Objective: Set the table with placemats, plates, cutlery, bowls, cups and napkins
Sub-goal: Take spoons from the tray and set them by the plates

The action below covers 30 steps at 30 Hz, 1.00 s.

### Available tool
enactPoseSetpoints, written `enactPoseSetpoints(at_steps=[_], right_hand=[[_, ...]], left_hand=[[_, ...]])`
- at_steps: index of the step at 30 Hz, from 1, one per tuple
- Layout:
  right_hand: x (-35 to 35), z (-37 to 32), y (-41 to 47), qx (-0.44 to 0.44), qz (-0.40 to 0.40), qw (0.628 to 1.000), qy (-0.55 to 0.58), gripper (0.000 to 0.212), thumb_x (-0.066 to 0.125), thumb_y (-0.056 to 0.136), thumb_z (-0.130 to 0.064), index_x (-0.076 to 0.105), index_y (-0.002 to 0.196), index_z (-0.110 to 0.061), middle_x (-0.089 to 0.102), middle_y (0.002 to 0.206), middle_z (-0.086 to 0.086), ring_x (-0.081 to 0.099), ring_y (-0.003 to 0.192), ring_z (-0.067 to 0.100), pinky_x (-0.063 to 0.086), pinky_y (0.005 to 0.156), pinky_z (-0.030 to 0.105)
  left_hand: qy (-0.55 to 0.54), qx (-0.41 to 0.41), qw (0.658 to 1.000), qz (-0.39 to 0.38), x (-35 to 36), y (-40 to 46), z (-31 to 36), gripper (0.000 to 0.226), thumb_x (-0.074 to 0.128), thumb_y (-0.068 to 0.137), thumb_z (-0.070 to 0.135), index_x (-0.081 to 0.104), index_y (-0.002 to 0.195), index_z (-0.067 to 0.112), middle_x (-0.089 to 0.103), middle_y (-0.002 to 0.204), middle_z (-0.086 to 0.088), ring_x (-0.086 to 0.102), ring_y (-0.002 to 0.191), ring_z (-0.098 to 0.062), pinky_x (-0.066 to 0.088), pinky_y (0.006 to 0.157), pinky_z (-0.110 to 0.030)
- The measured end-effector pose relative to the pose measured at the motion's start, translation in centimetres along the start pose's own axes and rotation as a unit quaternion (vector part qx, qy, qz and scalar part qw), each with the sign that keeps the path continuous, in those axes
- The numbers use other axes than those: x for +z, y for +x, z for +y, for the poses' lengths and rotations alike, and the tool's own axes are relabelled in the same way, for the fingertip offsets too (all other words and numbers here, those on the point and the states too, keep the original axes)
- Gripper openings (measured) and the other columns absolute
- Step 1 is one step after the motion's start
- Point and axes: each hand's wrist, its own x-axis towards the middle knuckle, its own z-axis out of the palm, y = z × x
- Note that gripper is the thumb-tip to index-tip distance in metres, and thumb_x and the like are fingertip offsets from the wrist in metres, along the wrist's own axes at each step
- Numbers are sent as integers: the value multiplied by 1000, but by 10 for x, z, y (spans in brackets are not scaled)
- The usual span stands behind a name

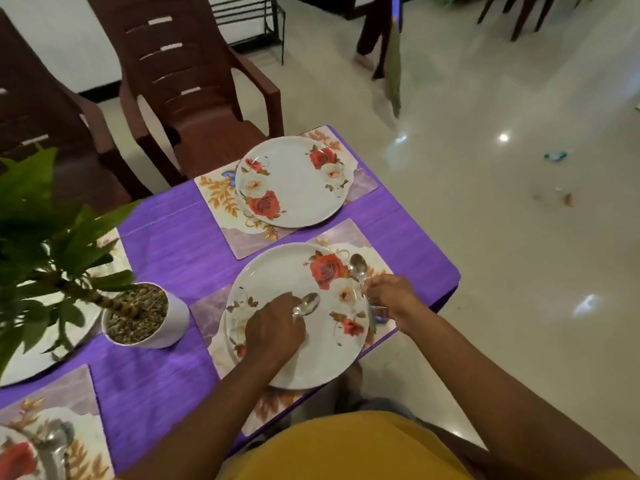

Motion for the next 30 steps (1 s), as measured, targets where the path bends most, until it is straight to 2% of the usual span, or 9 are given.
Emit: enactPoseSetpoints(at_steps=[3,6,11,16,22,27,30], right_hand=[[-8,-15,27,-47,-9,996,-77,13,75,88,1,71,83,-11,66,82,9,58,69,20,48,55,30],[-12,-26,56,-72,-2,985,-156,15,77,87,-3,70,78,-15,70,83,7,62,71,20,57,59,37],[-15,-32,88,-96,-32,963,-250,13,80,80,-4,74,77,-16,76,80,10,69,66,26,63,65,53],[-11,-32,97,-114,-59,950,-286,21,73,83,0,72,71,-18,73,74,3,74,72,33,63,63,56],[-10,-29,106,-157,-67,923,-346,20,74,80,-3,73,72,-21,73,78,-3,72,77,21,64,70,46],[-9,-25,105,-204,-55,897,-388,18,75,81,-10,68,72,-24,68,78,-10,67,79,16,55,69,30],[-9,-22,106,-206,-52,897,-388,16,77,80,-13,69,73,-23,68,77,-11,67,79,13,53,67,28]], left_hand=[[23,-13,1000,-11,11,8,13,54,68,97,40,54,148,28,47,160,3,54,138,-24,46,110,-40],[31,-31,999,-7,24,12,22,54,69,94,47,58,145,34,36,166,5,56,136,-24,50,105,-41],[54,-72,996,9,40,13,31,55,70,90,53,61,141,35,35,167,4,66,123,-27,58,94,-41],[89,-62,994,20,46,13,33,53,76,88,48,61,135,30,39,165,2,72,108,-27,60,84,-40],[77,-81,993,28,50,13,35,66,83,83,42,55,141,27,54,154,0,72,107,-24,59,82,-37],[72,-90,993,39,54,14,33,75,82,83,43,46,147,28,72,126,3,73,96,-21,60,75,-35],[74,-101,991,41,55,15,33,81,82,83,42,42,151,26,74,119,2,74,95,-20,61,75,-36]])
